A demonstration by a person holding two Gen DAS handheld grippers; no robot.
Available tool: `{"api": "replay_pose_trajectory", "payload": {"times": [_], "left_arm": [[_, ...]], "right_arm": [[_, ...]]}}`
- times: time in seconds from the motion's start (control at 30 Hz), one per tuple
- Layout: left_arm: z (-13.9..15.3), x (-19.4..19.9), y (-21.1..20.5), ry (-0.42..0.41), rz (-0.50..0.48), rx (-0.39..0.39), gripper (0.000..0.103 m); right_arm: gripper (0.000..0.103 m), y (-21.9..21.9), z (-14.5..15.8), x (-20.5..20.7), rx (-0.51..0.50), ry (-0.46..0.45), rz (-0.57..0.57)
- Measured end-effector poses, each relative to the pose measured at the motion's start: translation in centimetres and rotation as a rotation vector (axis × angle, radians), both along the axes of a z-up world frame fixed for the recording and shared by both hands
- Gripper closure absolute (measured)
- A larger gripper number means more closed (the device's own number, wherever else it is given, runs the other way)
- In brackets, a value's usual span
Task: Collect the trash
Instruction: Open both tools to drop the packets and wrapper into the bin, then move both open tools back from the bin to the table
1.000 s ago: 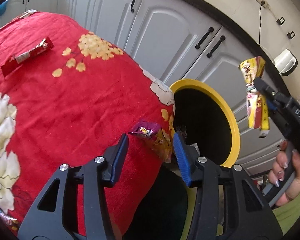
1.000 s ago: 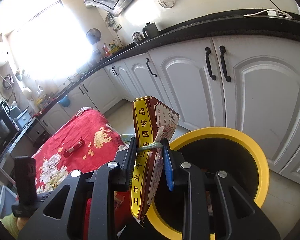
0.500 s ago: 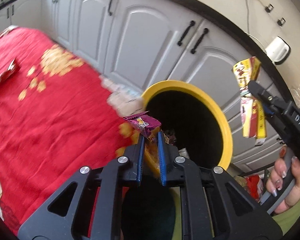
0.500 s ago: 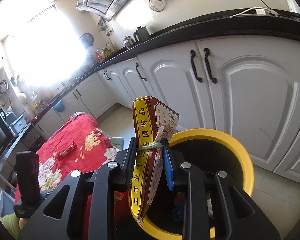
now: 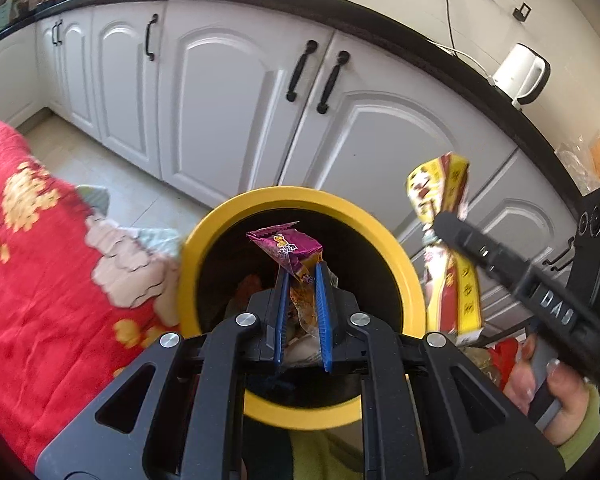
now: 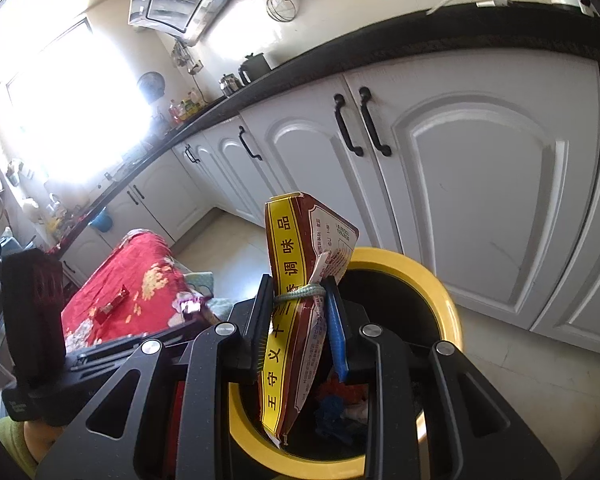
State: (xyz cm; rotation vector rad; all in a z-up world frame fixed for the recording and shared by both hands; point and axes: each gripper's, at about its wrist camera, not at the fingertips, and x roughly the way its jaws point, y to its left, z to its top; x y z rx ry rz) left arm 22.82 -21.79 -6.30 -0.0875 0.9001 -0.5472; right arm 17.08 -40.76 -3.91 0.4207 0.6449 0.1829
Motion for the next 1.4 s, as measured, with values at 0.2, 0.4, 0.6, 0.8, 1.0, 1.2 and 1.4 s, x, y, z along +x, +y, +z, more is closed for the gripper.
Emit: {"api": "replay_pose_trajectory", "payload": {"times": [0.2,0.4,0.6,0.8,1.0,1.2,1.4], "left_arm": [[-0.9,1.3,-1.8,0.012,-0.013,0.003,0.095],[-2.6,2.2,-2.2,0.053,-0.008,0.008,0.095],[-3.7,3.3,-1.6,0.090,0.008,0.010,0.077],[-3.8,3.0,-0.7,0.092,0.024,0.022,0.047],[-1.9,0.9,2.1,0.049,0.077,0.006,0.012],[0.6,-2.1,7.0,-0.007,0.164,0.015,0.011],[2.7,-4.6,12.4,-0.072,0.274,0.042,0.011]], "right_arm": [[0.078,-0.4,-1.6,0.4,0.003,0.043,0.003],[0.076,-0.4,-3.9,1.1,0.021,0.104,0.005],[0.075,-0.8,-5.2,1.4,0.036,0.135,-0.006],[0.047,-1.7,-5.3,0.7,0.039,0.133,-0.045],[0.037,-2.0,-4.6,-0.1,0.026,0.114,-0.074],[0.033,1.2,-2.7,0.3,-0.002,0.068,-0.009],[0.031,5.7,-0.5,1.0,-0.036,0.017,0.076]]}}
